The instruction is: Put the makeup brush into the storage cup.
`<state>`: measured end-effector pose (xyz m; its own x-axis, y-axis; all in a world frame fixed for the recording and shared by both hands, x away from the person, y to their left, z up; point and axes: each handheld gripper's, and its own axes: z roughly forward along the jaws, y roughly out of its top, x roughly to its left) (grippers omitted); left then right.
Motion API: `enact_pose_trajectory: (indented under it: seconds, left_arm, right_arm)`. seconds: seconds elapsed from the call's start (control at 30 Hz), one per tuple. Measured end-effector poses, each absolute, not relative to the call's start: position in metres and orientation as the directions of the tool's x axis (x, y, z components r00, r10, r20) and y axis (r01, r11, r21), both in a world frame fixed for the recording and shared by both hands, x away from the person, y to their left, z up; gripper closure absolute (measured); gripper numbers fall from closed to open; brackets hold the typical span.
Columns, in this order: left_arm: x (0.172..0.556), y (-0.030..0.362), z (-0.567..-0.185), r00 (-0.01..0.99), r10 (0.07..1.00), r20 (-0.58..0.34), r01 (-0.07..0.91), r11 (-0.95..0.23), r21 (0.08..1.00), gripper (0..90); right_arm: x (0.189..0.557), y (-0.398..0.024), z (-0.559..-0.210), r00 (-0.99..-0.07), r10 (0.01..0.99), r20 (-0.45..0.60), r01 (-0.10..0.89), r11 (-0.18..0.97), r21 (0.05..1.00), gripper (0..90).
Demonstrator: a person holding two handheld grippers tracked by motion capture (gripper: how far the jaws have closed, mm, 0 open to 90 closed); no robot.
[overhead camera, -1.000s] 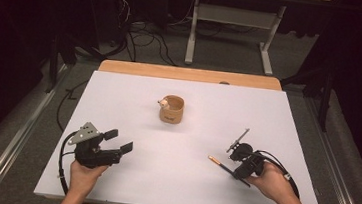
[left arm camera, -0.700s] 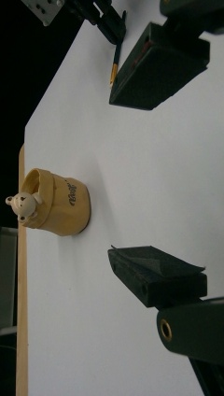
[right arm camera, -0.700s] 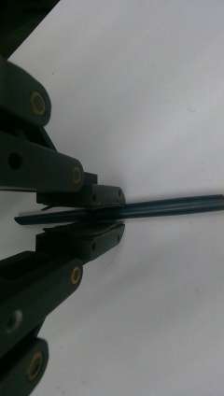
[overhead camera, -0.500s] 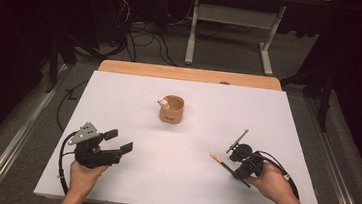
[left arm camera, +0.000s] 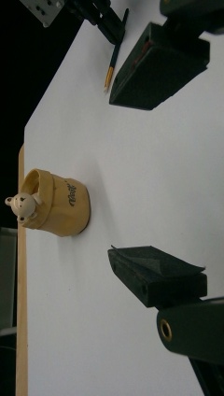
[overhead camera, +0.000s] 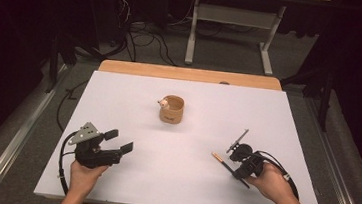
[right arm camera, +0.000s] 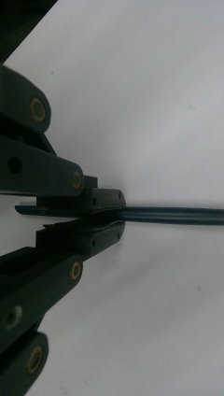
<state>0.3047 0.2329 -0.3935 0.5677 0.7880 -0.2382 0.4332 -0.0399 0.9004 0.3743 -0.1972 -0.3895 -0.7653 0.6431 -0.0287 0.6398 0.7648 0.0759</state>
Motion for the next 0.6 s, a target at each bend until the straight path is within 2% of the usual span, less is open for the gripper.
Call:
enact_pose_trajectory:
  seconds: [0.6]
  left_arm:
    - [0.3047, 0.2331, -0.3937, 0.567, 0.788, -0.239, 0.435, -0.04, 0.9, 22.2]
  right_arm:
    - [0.3712, -0.199, -0.389, -0.764, 0.645, -0.035, 0.64, 0.763, 0.096, 86.1]
